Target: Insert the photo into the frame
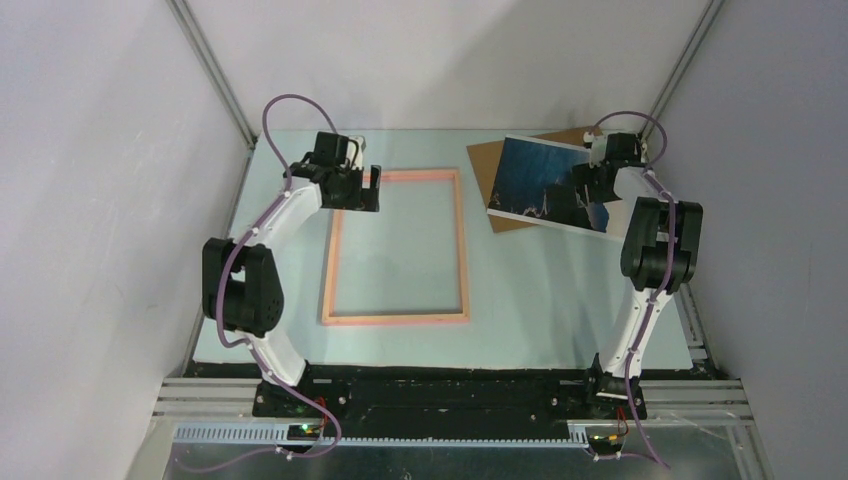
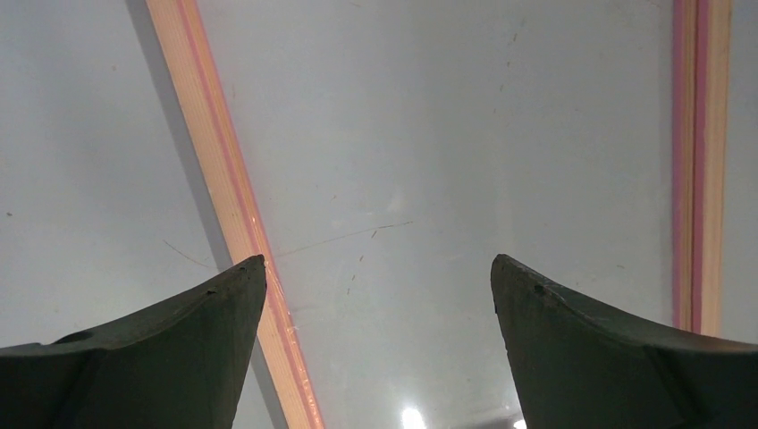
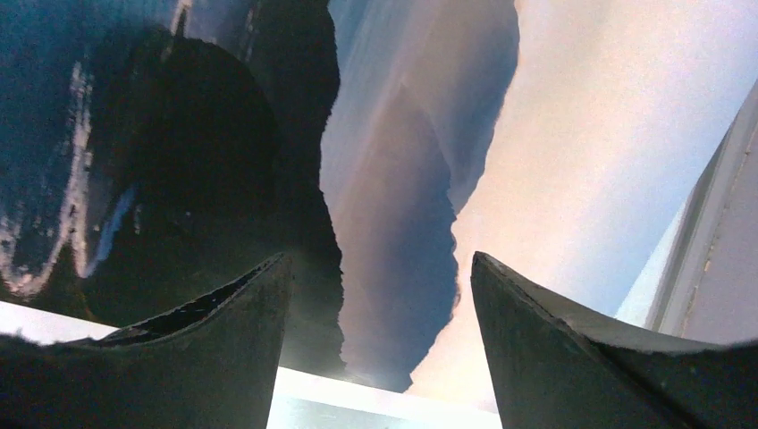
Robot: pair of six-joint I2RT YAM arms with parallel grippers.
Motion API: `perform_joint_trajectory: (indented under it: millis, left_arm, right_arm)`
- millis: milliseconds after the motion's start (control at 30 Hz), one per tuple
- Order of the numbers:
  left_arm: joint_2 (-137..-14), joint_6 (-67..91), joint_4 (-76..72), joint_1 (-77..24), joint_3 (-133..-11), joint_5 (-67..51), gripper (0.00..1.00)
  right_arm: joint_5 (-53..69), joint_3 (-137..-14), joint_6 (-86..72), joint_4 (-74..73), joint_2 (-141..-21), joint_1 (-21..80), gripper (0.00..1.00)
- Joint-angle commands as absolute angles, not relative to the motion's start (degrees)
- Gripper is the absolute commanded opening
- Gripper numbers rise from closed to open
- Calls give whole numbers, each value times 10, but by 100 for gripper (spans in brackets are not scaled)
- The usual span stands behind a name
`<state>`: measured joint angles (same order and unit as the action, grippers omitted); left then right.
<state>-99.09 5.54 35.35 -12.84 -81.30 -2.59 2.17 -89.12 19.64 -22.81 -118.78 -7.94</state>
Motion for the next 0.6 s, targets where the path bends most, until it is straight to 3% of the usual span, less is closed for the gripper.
perform_joint_trajectory:
  millis: [0,567]
  left_arm:
    - [-942,48,347,-133,-811,-47,99]
    - [-929,44,347,-139,-806,-78,98]
  right_arm:
    - [6,-887,222,-229,-1185,-88,76]
    - [-7,-758,263,-254,-1133,-93,73]
